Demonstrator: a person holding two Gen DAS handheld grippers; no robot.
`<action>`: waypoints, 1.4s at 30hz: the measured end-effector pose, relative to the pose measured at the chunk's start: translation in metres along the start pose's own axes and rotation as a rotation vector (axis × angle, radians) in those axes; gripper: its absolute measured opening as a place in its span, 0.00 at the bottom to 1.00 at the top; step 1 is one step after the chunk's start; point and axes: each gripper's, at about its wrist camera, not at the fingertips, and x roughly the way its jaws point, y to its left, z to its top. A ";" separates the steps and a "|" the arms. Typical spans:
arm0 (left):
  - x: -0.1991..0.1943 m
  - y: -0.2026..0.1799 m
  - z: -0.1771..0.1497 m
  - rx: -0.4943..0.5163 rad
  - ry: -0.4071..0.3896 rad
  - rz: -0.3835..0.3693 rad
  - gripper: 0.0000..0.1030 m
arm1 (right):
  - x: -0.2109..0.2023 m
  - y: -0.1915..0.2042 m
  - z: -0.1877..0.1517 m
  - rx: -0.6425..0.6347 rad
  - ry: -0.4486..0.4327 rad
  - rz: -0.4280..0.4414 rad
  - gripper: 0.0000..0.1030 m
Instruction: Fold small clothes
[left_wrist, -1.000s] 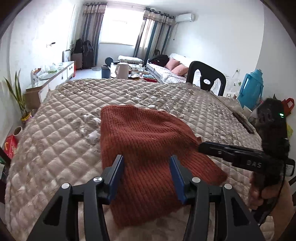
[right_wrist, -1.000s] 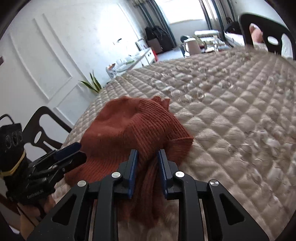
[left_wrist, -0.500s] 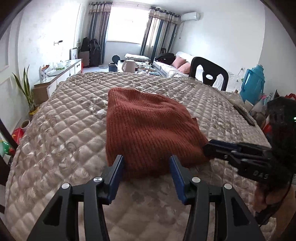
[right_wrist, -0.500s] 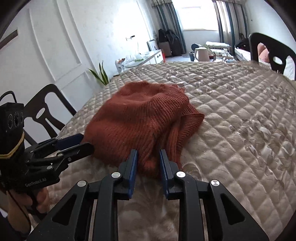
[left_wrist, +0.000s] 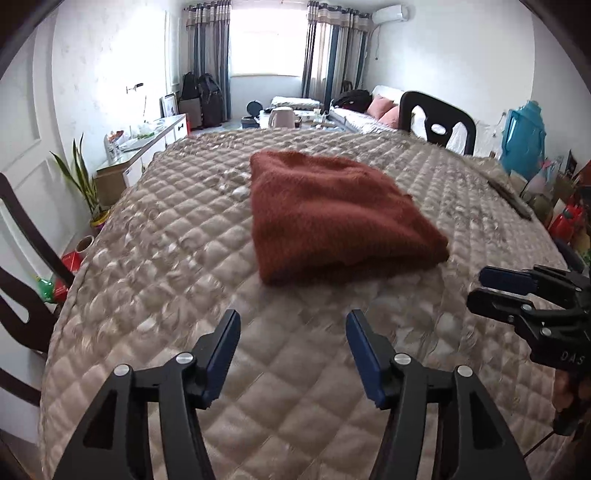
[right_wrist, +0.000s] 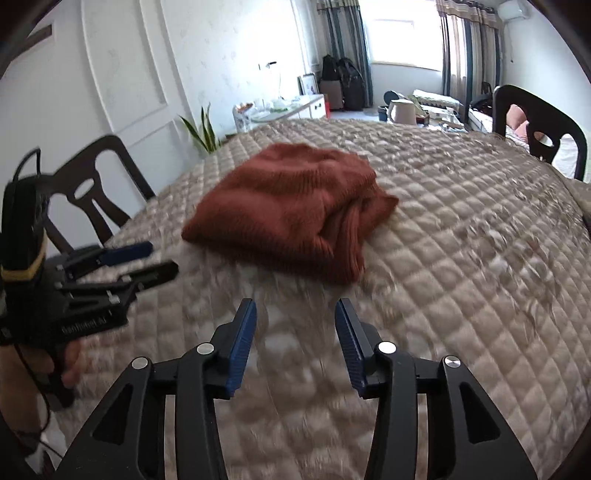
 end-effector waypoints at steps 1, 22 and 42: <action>0.001 0.001 -0.002 0.002 0.006 0.004 0.63 | 0.001 0.000 -0.003 -0.003 0.006 -0.008 0.44; 0.024 0.000 -0.009 0.014 0.107 0.064 0.87 | 0.025 0.001 -0.016 -0.054 0.078 -0.130 0.52; 0.029 -0.002 -0.010 0.012 0.117 0.064 0.95 | 0.026 0.007 -0.017 -0.076 0.086 -0.127 0.59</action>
